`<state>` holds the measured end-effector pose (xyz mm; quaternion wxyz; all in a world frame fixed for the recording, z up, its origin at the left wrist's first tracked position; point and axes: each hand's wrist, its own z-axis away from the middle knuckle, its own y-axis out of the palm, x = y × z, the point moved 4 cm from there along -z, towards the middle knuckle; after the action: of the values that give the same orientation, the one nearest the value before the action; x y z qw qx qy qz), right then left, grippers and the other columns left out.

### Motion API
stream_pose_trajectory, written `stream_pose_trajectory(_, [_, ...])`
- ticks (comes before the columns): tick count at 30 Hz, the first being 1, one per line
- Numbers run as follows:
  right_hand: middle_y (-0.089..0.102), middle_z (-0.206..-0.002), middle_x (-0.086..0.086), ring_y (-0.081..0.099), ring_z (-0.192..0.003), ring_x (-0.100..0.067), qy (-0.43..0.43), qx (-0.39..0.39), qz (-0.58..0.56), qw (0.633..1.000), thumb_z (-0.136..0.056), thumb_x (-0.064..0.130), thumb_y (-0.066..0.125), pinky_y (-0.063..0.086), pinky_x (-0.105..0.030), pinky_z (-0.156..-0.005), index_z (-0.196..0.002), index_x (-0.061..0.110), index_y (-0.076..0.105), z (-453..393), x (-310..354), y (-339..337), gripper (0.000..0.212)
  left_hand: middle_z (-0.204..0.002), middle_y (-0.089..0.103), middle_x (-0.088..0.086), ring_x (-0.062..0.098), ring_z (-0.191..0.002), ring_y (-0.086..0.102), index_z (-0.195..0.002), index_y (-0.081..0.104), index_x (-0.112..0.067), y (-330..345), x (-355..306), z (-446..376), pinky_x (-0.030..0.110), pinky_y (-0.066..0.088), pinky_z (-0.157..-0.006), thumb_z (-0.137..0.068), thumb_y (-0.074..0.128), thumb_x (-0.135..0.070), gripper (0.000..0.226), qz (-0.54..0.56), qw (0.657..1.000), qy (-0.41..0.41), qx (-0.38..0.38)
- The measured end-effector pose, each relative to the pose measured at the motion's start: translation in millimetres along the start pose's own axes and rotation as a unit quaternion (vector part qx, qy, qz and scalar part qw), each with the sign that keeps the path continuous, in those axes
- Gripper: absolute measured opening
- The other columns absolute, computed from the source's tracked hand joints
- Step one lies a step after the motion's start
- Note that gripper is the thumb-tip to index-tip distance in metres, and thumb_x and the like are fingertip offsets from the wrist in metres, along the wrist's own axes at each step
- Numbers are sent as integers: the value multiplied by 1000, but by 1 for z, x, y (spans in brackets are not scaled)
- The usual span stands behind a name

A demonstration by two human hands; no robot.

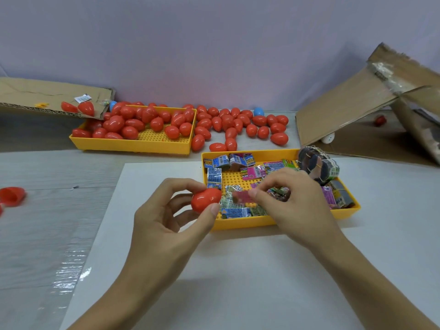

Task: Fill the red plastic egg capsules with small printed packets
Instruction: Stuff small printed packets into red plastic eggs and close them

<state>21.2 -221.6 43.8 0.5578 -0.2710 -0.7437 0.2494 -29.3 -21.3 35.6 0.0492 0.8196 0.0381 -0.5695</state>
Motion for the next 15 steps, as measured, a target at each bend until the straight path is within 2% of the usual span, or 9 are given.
stream_pose_trajectory(3, [66,-83,12,59,-90,-10,-11,-30,-133,991,-82,33,72,41,-25,-71,-69,24,70,9,-2,-13,16,-97,69,-6,16,-90,70,-92,66,-23,0,0,0,25,59,-69,-71,73,-26,23,15,1000,3,10])
stream_pose_trajectory(5, [67,-82,9,60,-80,-10,-17,0,-239,971,-83,35,71,45,-26,-66,-69,23,71,15,2,-17,19,-101,69,-2,19,-87,68,-92,65,-24,0,-2,0,26,57,-62,-75,67,-25,18,18,1000,8,23])
stream_pose_trajectory(7, [66,-76,8,57,-69,-3,-17,52,-323,945,-83,30,71,43,-15,-62,-71,23,73,22,8,-15,14,-102,69,6,25,-79,65,-93,67,-28,2,-5,1,31,54,-58,-81,59,-26,14,7,999,15,41])
stream_pose_trajectory(9, [63,-72,8,51,-61,-2,6,97,-371,923,-80,29,73,40,-12,-58,-72,21,74,27,12,-9,11,-97,66,8,28,-77,61,-93,71,-26,6,-6,4,34,51,-57,-86,51,-25,22,-2,998,15,64])
stream_pose_trajectory(11, [59,-67,5,45,-57,-7,46,121,-401,907,-74,38,72,37,-17,-53,-76,17,76,32,12,-1,21,-98,62,6,25,-75,58,-94,74,-22,10,-8,6,31,49,-60,-88,48,-25,26,-2,996,12,89])
stream_pose_trajectory(13, [55,-64,1,42,-56,-10,77,132,-417,896,-71,41,72,36,-19,-52,-78,13,76,36,11,6,30,-100,61,2,19,-74,59,-98,73,-18,13,-11,8,23,48,-65,-89,54,-27,23,-25,993,20,118])
stream_pose_trajectory(15, [54,-61,1,42,-55,-9,91,140,-424,890,-70,42,72,35,-18,-51,-79,11,76,39,11,10,33,-101,61,2,18,-81,62,-103,71,-14,17,-12,9,20,48,-68,-87,62,-28,23,-44,990,28,133])
